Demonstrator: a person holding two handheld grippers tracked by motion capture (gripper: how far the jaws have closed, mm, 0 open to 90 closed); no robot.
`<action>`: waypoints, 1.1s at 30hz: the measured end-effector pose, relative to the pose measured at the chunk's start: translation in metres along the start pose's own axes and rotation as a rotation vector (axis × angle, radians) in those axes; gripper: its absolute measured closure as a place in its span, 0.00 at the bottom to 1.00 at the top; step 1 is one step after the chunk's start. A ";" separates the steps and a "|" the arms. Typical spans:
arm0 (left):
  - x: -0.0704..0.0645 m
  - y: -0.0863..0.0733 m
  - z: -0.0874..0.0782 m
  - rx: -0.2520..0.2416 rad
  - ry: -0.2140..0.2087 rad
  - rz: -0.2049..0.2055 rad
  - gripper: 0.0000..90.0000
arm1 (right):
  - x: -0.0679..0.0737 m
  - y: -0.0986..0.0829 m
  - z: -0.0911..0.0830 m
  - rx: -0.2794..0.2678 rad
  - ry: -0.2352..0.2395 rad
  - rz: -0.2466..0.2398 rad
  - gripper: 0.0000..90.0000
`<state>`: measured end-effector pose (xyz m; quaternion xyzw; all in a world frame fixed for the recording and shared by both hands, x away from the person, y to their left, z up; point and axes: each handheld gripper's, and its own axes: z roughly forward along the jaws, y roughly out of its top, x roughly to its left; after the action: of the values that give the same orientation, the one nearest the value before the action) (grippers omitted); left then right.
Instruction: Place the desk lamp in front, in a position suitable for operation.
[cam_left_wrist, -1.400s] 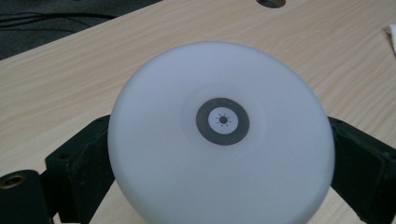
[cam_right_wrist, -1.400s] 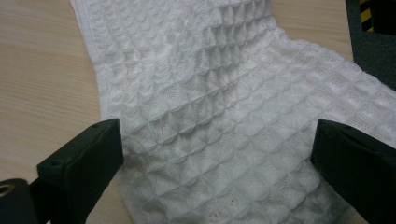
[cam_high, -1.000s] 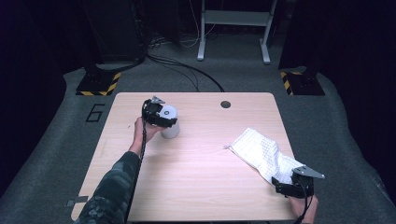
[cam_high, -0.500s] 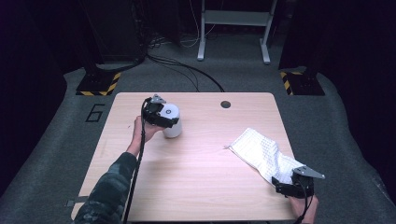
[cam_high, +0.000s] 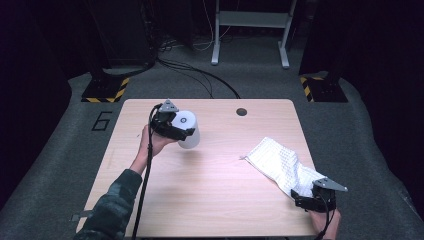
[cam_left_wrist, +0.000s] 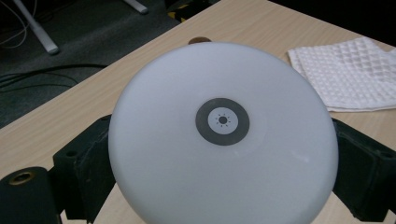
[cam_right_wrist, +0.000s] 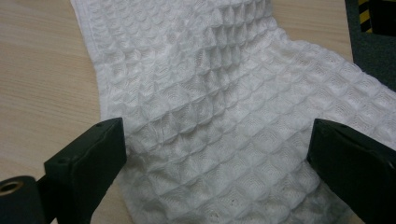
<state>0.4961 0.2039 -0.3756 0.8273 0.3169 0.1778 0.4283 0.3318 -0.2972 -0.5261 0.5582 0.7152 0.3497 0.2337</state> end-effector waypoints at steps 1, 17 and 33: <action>-0.003 0.001 -0.001 0.003 -0.007 0.003 0.10 | 0.000 0.000 0.000 -0.001 0.000 0.000 0.05; -0.040 0.000 -0.004 0.032 -0.059 0.082 0.10 | 0.000 0.000 0.001 -0.009 0.001 -0.007 0.05; -0.069 -0.012 0.012 0.065 -0.112 0.111 0.10 | 0.000 0.000 0.001 -0.007 0.002 -0.008 0.05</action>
<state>0.4480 0.1556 -0.3935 0.8658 0.2517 0.1446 0.4076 0.3325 -0.2970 -0.5268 0.5543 0.7164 0.3517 0.2362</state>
